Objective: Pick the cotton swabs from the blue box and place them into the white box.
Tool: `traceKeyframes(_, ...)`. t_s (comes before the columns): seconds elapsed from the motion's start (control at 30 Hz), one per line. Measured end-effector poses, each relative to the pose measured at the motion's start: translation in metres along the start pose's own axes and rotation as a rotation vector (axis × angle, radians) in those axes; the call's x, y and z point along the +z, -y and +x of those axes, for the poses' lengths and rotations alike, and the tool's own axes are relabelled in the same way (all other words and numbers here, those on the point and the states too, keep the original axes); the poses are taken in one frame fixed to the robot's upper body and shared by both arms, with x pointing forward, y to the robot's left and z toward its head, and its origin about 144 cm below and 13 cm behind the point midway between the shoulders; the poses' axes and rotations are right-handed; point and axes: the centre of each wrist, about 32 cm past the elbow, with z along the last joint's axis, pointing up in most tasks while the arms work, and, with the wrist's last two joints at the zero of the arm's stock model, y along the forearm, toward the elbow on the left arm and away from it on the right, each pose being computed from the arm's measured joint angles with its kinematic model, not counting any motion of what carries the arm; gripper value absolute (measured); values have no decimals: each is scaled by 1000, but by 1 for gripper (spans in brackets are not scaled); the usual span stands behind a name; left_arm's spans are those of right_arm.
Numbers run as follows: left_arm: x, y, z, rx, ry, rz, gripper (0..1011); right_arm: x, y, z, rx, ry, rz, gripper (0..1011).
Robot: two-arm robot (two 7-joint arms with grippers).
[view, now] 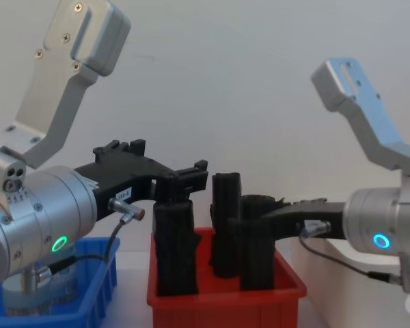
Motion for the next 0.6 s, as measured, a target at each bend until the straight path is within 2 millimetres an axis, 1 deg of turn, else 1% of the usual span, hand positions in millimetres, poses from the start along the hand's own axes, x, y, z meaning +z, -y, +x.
traceKeyframes(0.1,0,0,0,0,0,0,1003,-1,-7,-2,-2,-6,-9,1001)
traceKeyframes(0.4,0,0,0,0,0,0,1003,-3,-17,-4,-4,-17,-22,996)
traceKeyframes(0.5,0,0,0,0,0,0,1003,-3,-20,-5,-4,-19,-25,945)
traceKeyframes(0.57,0,0,0,0,0,0,1003,-3,-21,-5,-4,-20,-27,884)
traceKeyframes(0.6,0,0,0,0,0,0,1003,-3,-22,-5,-4,-21,-27,884)
